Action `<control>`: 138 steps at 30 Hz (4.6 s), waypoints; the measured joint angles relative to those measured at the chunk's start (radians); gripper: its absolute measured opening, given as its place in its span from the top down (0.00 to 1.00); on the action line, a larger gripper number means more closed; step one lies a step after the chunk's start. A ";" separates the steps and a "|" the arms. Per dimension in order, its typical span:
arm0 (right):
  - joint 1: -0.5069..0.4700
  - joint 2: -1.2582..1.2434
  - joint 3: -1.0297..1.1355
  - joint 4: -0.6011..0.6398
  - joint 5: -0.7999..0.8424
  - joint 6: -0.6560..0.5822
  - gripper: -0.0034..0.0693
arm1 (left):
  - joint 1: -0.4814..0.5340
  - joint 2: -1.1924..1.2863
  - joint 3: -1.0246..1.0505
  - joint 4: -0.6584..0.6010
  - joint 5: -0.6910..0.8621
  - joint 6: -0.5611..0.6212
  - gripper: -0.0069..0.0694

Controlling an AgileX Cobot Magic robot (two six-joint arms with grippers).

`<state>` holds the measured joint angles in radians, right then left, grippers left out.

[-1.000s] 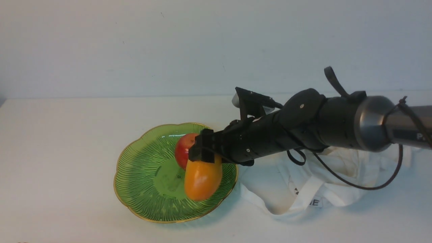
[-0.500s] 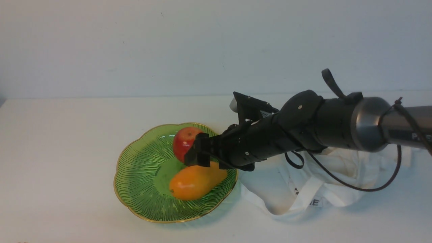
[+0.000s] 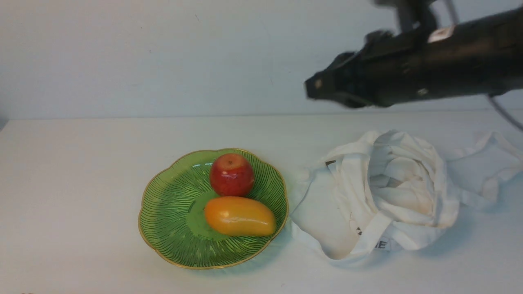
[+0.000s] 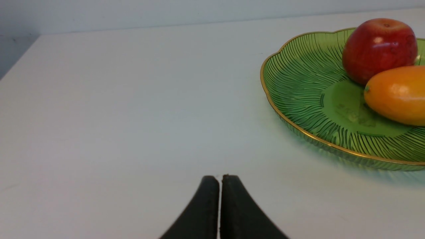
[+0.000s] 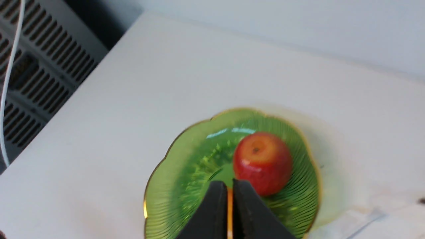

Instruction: Take the fruit out of the cloth bag on the white table and place them on a plate.

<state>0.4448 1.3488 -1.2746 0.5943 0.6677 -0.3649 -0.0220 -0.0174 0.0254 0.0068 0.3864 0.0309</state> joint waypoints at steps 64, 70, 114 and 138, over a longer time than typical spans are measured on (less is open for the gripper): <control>-0.400 -1.309 1.149 -0.414 -0.423 0.156 0.97 | 0.000 0.000 0.000 0.000 0.000 0.000 0.92; -0.484 -1.356 1.301 -0.425 -0.313 0.154 0.97 | 0.000 0.000 0.000 0.000 0.000 0.000 0.92; -0.435 -1.356 1.298 -0.437 -0.287 0.152 0.97 | 0.000 0.000 0.000 0.000 0.000 0.001 0.92; -0.435 -1.356 1.298 -0.437 -0.287 0.152 0.97 | 0.000 0.000 0.000 0.000 0.000 0.001 0.92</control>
<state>0.0101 -0.0073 0.0233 0.1570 0.3803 -0.2131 -0.0220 -0.0174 0.0254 0.0068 0.3864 0.0315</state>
